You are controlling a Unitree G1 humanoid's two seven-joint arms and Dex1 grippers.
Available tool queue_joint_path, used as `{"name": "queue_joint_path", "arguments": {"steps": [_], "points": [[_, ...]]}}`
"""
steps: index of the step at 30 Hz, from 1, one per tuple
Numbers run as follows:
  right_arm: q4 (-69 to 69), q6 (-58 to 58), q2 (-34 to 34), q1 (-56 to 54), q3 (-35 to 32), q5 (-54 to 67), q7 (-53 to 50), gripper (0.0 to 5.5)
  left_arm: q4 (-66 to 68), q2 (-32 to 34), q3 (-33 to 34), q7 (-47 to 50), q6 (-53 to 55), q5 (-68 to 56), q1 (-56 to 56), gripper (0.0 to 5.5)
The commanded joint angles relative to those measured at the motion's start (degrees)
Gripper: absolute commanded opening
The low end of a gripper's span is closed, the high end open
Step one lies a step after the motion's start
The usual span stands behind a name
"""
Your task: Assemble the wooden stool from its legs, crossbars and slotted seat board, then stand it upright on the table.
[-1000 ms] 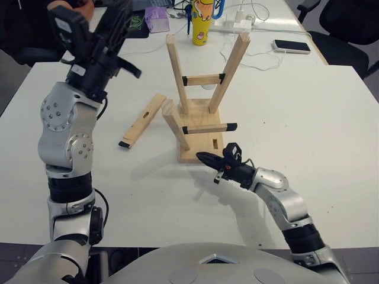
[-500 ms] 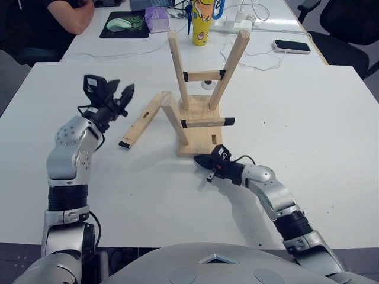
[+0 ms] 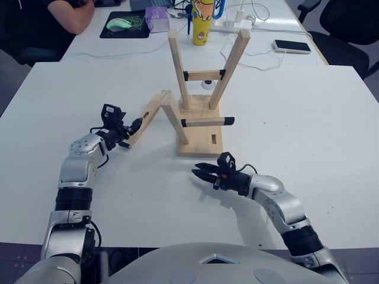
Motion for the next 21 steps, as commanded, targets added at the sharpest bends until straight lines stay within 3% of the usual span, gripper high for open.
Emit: {"name": "queue_joint_path", "arguments": {"steps": [1,7,11,21], "points": [[-1.8,1.7,-0.5,1.1,-0.4,1.0,0.0,1.98,2.6,1.4,-0.9,-2.6,2.2,1.0,-1.0,3.98],[-2.0,1.2,0.0,1.4,-0.3,-0.2,-1.2,2.86,9.4,0.7,-3.4,-5.0,1.5,3.4,-3.1,3.98],[-1.6,1.1,-0.2,0.4,-0.4,-1.1,-1.6,2.9,12.4,0.9,-3.7,-4.1,1.0,5.2,-4.0,3.98],[-1.1,1.5,-1.3,-0.9,-3.2,-0.6,-2.2,2.92,6.0,3.6,-4.8,-8.8,5.5,5.2,-1.4,2.6]]}}
